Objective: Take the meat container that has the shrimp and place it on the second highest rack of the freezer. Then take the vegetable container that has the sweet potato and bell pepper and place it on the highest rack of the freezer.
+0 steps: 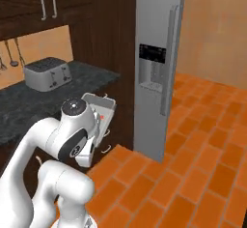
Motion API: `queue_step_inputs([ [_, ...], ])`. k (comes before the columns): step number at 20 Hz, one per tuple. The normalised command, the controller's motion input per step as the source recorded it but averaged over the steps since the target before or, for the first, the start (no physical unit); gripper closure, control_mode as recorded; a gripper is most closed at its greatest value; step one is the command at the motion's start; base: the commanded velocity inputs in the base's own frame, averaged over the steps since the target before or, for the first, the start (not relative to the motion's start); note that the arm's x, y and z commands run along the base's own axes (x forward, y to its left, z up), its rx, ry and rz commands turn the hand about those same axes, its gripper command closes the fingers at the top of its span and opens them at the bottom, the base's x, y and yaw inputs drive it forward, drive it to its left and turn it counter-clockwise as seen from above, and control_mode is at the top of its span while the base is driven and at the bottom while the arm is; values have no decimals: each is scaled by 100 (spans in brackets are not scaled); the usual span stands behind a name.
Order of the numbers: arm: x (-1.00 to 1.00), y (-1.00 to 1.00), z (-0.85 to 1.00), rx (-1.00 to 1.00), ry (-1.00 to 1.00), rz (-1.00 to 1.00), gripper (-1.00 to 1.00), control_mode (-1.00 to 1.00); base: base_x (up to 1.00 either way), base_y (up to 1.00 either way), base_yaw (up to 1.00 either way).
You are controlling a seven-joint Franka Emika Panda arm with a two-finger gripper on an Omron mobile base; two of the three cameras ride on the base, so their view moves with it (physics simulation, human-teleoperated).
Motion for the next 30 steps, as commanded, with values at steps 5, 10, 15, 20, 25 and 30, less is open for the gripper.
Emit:
queue_step_inputs([
  [5, 0, 0, 0, 0, 0, 0, 100, 100, 88, -68, -45],
  [10, 0, 0, 0, 0, 0, 0, 100, 100, 100, -66, -13],
  [15, 0, 0, 0, 0, 0, 0, 100, 100, 72, -84, -22],
  [20, 0, 0, 0, 0, 0, 0, 100, 100, 86, -75, 0],
  [25, 0, 0, 0, 0, 0, 0, 100, 100, 91, -83, 0],
  [30, 0, 0, 0, 0, 0, 0, 100, 100, 100, -55, 0],
])
